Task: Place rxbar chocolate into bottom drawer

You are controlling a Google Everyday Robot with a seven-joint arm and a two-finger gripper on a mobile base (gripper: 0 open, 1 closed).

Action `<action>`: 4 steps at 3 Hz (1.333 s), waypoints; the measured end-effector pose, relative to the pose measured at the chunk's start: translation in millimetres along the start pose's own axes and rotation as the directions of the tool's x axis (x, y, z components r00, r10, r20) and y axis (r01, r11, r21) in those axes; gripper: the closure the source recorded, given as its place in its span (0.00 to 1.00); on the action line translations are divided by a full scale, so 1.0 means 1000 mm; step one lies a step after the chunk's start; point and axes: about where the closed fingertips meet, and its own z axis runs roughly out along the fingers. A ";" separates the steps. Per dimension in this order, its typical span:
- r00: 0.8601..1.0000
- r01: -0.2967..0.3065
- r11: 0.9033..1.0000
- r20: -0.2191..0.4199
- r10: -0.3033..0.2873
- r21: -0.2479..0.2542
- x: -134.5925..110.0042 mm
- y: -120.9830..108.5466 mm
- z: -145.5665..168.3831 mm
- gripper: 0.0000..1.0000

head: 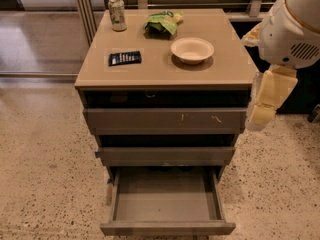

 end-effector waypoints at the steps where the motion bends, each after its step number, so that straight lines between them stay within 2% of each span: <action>1: 0.999 0.047 0.999 0.016 -0.047 -0.017 -0.019 -0.003 0.008 0.00; 4: 0.983 0.178 0.983 0.055 -0.176 -0.042 -0.070 -0.014 0.026 0.00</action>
Offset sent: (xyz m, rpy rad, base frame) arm 0.0211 0.0577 -0.0095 -0.0005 0.0249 0.1681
